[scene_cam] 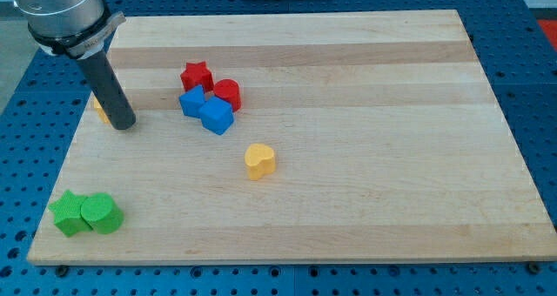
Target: Push the yellow heart closer to the blue cube
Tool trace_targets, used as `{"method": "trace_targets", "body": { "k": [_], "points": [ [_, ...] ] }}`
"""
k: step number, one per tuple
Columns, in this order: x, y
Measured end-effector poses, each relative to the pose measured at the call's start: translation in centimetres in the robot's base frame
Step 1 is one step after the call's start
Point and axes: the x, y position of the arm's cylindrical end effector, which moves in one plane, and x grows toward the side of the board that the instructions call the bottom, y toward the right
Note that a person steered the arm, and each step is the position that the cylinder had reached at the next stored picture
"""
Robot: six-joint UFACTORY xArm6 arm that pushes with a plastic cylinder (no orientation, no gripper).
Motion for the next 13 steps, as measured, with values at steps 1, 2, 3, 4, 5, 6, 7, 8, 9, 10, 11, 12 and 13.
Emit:
{"method": "trace_targets", "body": {
  "k": [1, 2, 3, 4, 5, 6, 7, 8, 9, 10, 11, 12, 13],
  "points": [
    [0.3, 0.0],
    [1.7, 1.2],
    [3.7, 3.4],
    [6.4, 5.1],
    [8.5, 7.8],
    [11.5, 10.5],
    [13.6, 13.9],
    [13.6, 19.0],
    [13.6, 23.4],
    [12.4, 25.7],
    [11.8, 25.8],
    [11.8, 25.7],
    [11.7, 24.1]
  ]
}}
